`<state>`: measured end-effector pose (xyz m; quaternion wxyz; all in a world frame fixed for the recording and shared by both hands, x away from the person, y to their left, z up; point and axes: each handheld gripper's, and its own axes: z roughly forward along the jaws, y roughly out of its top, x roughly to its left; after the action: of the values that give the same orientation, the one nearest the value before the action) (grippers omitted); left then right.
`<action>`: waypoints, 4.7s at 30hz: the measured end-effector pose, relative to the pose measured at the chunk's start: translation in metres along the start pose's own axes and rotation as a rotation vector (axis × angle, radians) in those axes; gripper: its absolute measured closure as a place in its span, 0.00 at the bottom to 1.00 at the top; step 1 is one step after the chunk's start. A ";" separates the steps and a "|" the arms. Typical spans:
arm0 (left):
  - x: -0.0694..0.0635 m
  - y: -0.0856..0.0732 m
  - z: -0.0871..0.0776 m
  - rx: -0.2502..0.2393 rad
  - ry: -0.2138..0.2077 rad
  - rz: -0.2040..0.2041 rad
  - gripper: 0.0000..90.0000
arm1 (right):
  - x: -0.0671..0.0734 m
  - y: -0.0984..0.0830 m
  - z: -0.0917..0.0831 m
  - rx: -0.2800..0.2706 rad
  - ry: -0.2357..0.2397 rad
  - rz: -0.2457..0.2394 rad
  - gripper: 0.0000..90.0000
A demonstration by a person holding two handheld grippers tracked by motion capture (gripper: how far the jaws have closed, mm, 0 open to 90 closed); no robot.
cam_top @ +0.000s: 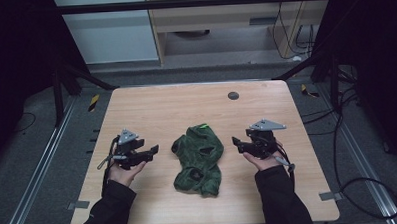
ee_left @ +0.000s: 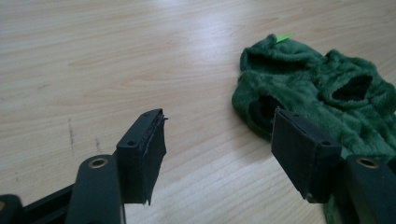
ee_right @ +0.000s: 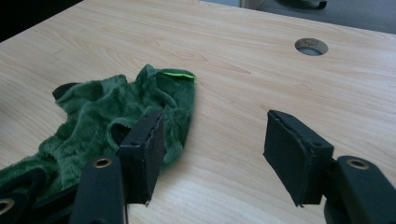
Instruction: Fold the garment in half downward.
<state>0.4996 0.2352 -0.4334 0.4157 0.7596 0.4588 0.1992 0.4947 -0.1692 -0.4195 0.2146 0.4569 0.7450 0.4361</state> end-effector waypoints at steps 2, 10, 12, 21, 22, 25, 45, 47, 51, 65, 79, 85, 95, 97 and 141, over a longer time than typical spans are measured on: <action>-0.001 0.004 0.003 -0.004 -0.001 0.004 0.38 | 0.002 0.005 0.005 -0.004 0.005 -0.011 0.43; -0.005 0.015 0.014 -0.009 -0.013 0.014 0.40 | 0.007 0.013 0.016 0.002 0.018 -0.016 0.45; -0.006 0.018 0.016 -0.009 -0.019 0.018 0.41 | 0.007 0.014 0.019 0.004 0.019 -0.023 0.46; -0.010 0.028 0.029 0.005 -0.029 0.032 0.43 | 0.008 0.020 0.035 0.016 0.031 -0.015 0.48; -0.010 0.028 0.029 0.005 -0.029 0.032 0.44 | 0.008 0.020 0.035 0.016 0.031 -0.015 0.48; -0.012 0.031 0.033 0.011 -0.033 0.040 0.44 | 0.007 0.019 0.040 0.024 0.029 -0.017 0.48; -0.022 0.043 0.069 0.059 -0.049 0.060 0.47 | 0.007 0.023 0.070 0.065 0.039 -0.008 0.51; -0.022 0.045 0.072 0.063 -0.051 0.059 0.48 | 0.008 0.023 0.072 0.069 0.041 -0.011 0.52; -0.023 0.047 0.078 0.076 -0.045 0.068 0.48 | 0.009 0.021 0.078 0.077 0.042 -0.008 0.52; -0.026 0.040 0.103 0.143 -0.047 0.070 0.53 | 0.009 0.014 0.094 0.125 0.056 -0.012 0.54; -0.027 0.034 0.117 0.189 -0.036 0.055 0.57 | 0.010 0.007 0.107 0.172 0.072 -0.011 0.56; -0.027 0.029 0.122 0.200 -0.043 0.029 0.59 | 0.011 0.003 0.112 0.200 0.080 -0.011 0.57; -0.026 0.023 0.128 0.218 -0.053 0.005 0.66 | 0.013 -0.002 0.119 0.245 0.088 -0.010 0.61; -0.027 0.022 0.128 0.221 -0.056 -0.001 0.68 | 0.013 -0.003 0.121 0.251 0.087 -0.010 0.62; -0.039 0.039 0.096 0.191 -0.093 0.011 0.96 | 0.016 0.011 0.105 0.182 0.138 -0.008 0.94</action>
<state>0.5665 0.1492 -0.4544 0.3613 0.8067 0.4517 0.1212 0.5679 -0.1058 -0.4642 0.1219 0.4405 0.7963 0.3962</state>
